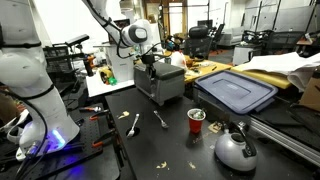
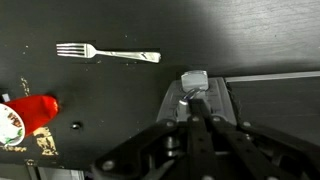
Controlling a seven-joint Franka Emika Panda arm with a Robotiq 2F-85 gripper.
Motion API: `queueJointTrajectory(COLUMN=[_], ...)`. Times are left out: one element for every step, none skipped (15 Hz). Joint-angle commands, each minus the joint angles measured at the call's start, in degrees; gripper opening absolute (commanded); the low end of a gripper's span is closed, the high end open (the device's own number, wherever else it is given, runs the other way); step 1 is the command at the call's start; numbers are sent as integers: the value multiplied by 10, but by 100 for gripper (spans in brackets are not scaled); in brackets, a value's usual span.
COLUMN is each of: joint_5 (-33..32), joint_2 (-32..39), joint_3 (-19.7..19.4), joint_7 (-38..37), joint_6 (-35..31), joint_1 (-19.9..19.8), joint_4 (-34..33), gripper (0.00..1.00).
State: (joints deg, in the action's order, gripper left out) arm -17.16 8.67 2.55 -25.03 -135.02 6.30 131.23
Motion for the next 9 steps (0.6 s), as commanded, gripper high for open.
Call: queueJointTrajectory(joint_5=[-30, -38, -45, -54, -61, -67, -71, -72, -71], joint_2=[3, 3, 3, 3, 4, 4, 5, 5, 5], joint_3=[-7, -8, -8, -9, -9, -10, -10, -10, -10], joint_7=[-23, -26, -27, -32, -36, -37, -38, -38, -37], joint_6=[1, 2, 2, 3, 4, 5, 5, 5, 5], joint_1=[10, 11, 12, 12, 12, 12, 12, 12, 12], joint_4=[0, 0, 1, 1, 1, 2, 2, 2, 2], gripper=[0, 0, 0, 0, 0, 0, 0, 0, 0])
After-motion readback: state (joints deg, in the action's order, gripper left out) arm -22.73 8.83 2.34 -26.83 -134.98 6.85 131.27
